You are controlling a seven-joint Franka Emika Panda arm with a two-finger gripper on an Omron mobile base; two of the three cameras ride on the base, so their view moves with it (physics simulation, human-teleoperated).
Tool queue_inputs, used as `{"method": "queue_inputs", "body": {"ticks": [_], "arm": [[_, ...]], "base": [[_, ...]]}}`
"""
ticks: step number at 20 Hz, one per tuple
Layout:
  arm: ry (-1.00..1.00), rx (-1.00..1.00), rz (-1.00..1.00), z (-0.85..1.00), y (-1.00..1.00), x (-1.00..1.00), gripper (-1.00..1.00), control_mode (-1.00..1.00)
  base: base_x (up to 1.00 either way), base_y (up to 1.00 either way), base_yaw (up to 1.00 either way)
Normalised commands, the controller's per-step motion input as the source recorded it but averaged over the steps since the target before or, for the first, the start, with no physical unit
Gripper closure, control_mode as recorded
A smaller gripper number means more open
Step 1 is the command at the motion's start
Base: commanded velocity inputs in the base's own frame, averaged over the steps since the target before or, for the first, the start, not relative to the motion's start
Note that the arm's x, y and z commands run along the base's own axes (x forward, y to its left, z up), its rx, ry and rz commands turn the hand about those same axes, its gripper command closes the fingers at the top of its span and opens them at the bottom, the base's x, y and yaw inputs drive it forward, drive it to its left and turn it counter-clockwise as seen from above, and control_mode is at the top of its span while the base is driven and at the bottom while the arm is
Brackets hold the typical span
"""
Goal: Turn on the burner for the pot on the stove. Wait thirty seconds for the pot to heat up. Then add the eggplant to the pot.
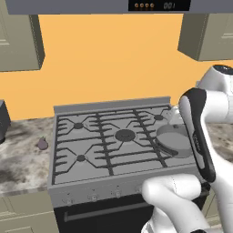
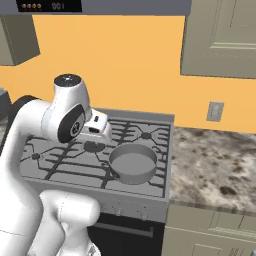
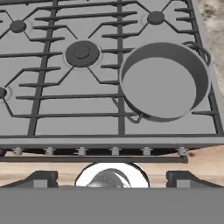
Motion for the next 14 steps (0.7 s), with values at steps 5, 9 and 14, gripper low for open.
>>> {"method": "queue_inputs", "body": {"ticks": [5,9,14], "arm": [[-0.01,0.01,0.00,-0.36,-0.61,-0.50,-1.00,-1.00],[0.00,0.01,0.00,-0.41,-0.62,-0.47,-1.00,-1.00],[0.00,0.00,0.00,-0.51,-0.53,-0.45,-1.00,-1.00]], "base": [[0.00,0.00,0.00],[0.00,0.00,0.00],[0.00,0.00,0.00]]}}
